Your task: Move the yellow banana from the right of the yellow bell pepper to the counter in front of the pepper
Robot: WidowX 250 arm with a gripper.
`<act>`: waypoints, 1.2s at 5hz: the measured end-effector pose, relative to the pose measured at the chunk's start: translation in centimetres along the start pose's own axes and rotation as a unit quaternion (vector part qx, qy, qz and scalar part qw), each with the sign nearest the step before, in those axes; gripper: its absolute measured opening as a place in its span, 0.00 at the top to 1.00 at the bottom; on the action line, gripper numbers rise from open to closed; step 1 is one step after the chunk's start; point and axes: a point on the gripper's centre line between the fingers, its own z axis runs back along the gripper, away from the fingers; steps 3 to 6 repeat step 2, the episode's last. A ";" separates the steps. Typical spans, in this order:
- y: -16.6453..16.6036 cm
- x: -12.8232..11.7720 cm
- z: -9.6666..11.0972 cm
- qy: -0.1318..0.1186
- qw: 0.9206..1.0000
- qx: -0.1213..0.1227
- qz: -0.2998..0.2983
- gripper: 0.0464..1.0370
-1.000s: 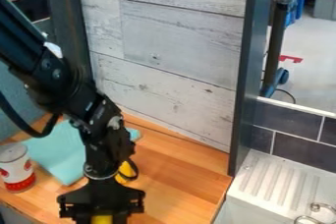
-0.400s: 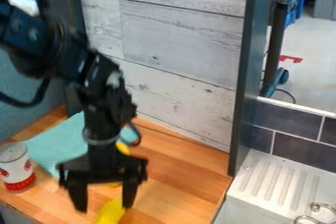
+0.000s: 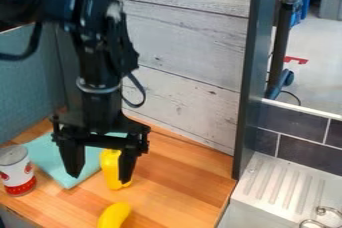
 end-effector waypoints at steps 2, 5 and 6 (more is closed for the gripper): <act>-2.0 -0.6 2.6 0.016 0.986 0.008 -0.168 0.04; -2.0 -0.6 2.6 0.016 0.986 0.008 -0.168 0.04; -2.0 -0.6 2.6 0.016 0.986 0.008 -0.168 0.04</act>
